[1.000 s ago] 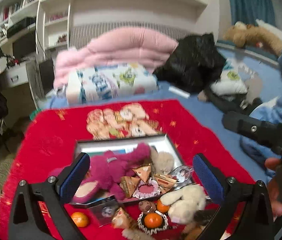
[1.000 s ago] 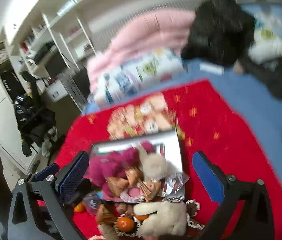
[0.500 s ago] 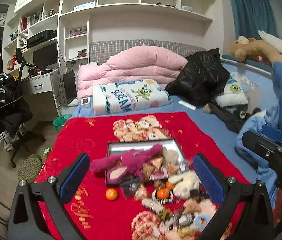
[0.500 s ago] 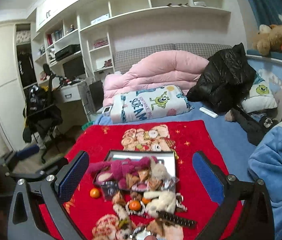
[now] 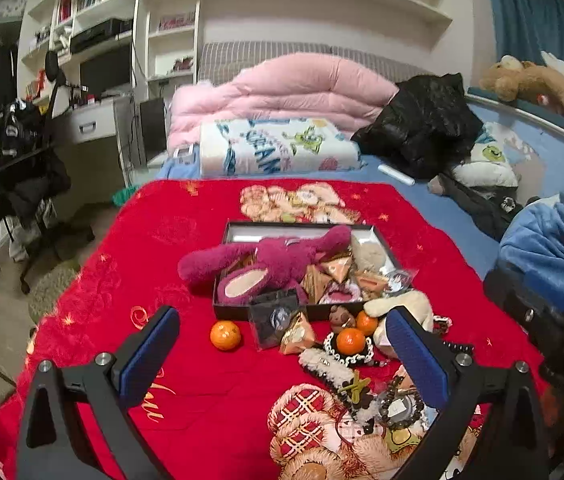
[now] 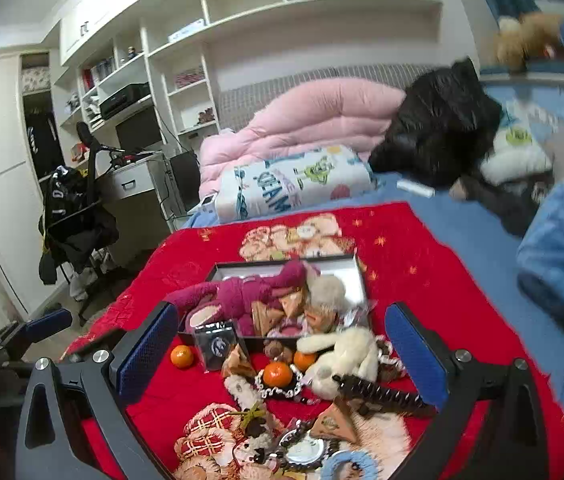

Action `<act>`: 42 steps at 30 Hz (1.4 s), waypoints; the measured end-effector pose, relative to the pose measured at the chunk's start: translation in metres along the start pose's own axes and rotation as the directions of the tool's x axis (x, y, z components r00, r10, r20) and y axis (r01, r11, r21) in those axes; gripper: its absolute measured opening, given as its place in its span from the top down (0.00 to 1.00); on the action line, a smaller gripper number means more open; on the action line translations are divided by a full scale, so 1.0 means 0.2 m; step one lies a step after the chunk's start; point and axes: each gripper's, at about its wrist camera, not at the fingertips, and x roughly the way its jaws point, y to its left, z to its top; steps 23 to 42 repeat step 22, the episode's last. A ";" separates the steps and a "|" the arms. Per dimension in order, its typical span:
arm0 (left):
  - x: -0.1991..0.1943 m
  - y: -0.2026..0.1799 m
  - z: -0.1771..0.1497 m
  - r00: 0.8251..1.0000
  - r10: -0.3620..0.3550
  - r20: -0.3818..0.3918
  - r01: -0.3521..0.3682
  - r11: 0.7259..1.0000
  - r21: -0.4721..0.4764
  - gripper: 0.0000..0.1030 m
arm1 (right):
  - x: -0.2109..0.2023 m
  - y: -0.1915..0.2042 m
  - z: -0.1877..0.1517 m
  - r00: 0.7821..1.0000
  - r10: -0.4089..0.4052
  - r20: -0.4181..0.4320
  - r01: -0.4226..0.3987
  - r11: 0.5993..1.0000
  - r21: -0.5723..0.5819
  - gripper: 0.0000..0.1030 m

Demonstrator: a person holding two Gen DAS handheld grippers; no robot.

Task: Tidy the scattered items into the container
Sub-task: 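Withdraw both grippers from the box back over the item pile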

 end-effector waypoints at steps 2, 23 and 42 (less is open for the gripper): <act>0.05 0.00 0.00 0.999 -0.030 -0.031 0.029 0.999 -0.012 0.00 | 0.06 -0.04 -0.05 1.000 0.006 -0.019 -0.005 1.000 0.031 0.00; 0.12 -0.04 -0.03 0.998 -0.040 -0.039 0.041 0.999 0.013 0.00 | 0.19 -0.10 -0.16 0.996 0.011 -0.090 -0.005 0.998 0.069 0.00; 0.12 -0.04 -0.03 0.998 -0.040 -0.039 0.041 0.999 0.013 0.00 | 0.19 -0.10 -0.16 0.996 0.011 -0.090 -0.005 0.998 0.069 0.00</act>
